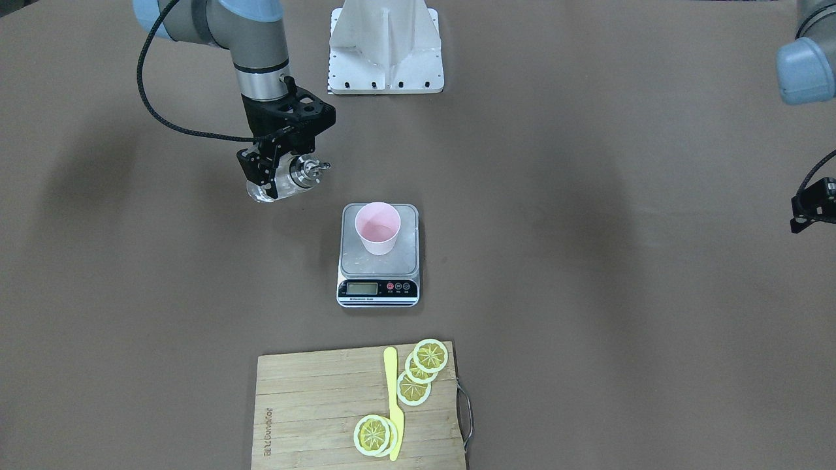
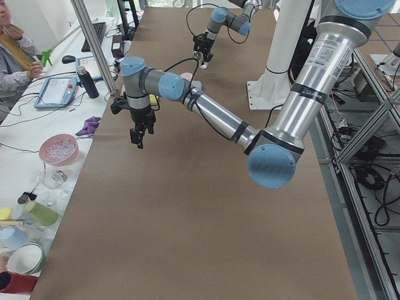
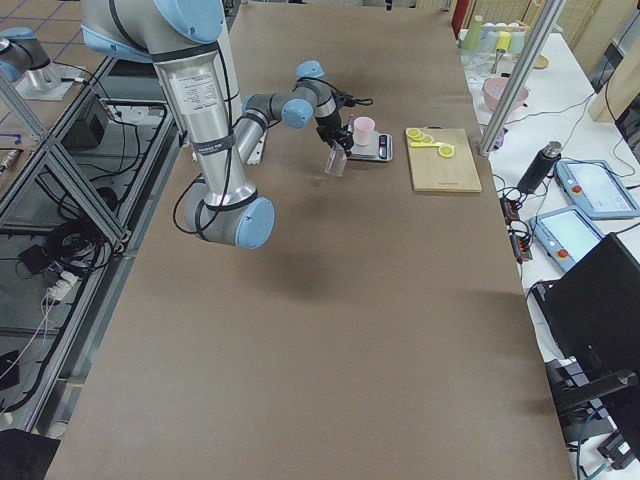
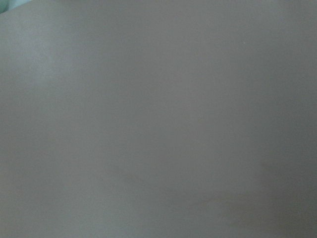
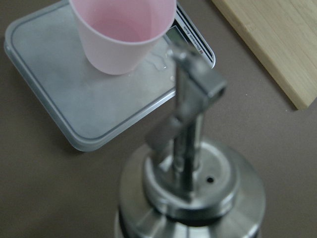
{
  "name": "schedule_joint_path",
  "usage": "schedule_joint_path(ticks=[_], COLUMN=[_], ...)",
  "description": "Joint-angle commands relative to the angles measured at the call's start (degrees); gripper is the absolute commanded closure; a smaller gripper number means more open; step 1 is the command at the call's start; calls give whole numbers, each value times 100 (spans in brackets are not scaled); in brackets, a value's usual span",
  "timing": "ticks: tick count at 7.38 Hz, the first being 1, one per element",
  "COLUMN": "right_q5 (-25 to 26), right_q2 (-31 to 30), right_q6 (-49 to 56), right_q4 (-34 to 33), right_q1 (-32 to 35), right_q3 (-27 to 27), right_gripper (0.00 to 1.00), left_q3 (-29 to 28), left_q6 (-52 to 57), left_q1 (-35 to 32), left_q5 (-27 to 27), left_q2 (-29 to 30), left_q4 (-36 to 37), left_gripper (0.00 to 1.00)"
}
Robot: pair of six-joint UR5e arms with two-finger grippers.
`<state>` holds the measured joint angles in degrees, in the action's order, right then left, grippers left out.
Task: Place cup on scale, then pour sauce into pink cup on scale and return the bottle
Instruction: 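Lift the sauce bottle with the right gripper and carry it over the pink cup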
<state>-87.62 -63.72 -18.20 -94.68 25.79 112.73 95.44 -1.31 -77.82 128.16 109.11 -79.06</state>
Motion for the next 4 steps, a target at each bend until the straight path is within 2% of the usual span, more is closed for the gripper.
schedule_joint_path(ticks=[1,2,4], right_q5=[52,157,272], right_q2=[586,693,1219], right_q6=[176,176,176], right_q4=[-901,-912,-938], right_q1=[-13,-13,5], right_q3=[-268,-452,-1232], right_gripper=[100,100,100], left_q3=[-166,-157,-131], left_q6=[262,289,289], left_q1=[-241,-251,-260], left_q5=[209,296,306], left_q2=[-241,-354,-382], left_q4=[-391,-408,-417], left_gripper=[2,2,2])
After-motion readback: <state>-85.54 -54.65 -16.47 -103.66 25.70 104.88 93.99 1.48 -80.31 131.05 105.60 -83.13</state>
